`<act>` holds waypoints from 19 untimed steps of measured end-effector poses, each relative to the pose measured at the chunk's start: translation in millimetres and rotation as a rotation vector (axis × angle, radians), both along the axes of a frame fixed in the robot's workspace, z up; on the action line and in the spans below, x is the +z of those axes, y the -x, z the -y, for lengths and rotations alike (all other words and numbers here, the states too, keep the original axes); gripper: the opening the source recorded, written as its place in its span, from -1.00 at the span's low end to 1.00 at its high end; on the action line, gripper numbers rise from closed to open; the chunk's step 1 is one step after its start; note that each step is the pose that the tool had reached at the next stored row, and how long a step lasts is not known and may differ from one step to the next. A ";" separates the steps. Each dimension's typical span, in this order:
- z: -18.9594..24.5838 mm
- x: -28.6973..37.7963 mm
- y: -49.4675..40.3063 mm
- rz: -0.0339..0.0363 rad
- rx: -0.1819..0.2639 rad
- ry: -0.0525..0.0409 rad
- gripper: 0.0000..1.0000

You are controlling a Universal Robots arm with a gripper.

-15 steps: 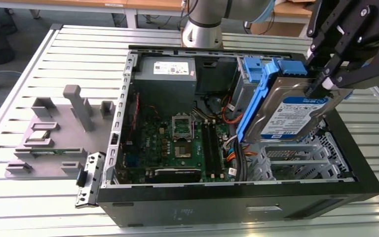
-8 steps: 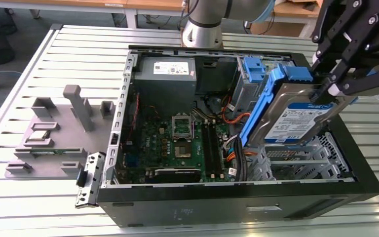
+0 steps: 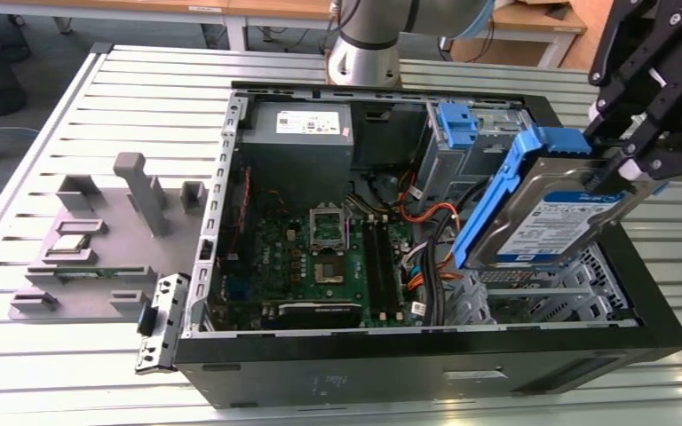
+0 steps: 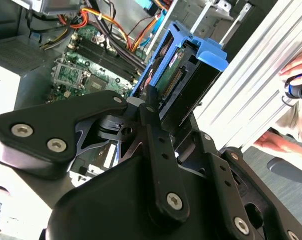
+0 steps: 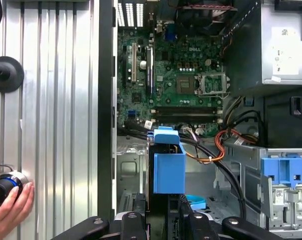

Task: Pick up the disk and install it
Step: 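Insert the disk into the insertion slot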

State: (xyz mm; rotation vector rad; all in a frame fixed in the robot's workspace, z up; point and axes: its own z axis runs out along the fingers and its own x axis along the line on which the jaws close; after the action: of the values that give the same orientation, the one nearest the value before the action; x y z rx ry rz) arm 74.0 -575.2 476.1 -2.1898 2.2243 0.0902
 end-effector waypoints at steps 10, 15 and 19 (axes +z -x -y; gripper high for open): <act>2.4 -4.8 -21.7 0.0000 0.000 -0.0001 -0.30; 4.5 -8.0 -28.7 0.0000 0.000 0.0000 -0.30; 6.2 -10.4 -31.3 0.0000 0.000 -0.0002 -0.30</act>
State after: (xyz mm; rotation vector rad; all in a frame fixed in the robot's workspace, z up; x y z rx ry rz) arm 105.3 -581.4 465.6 -2.1892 2.2247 0.0903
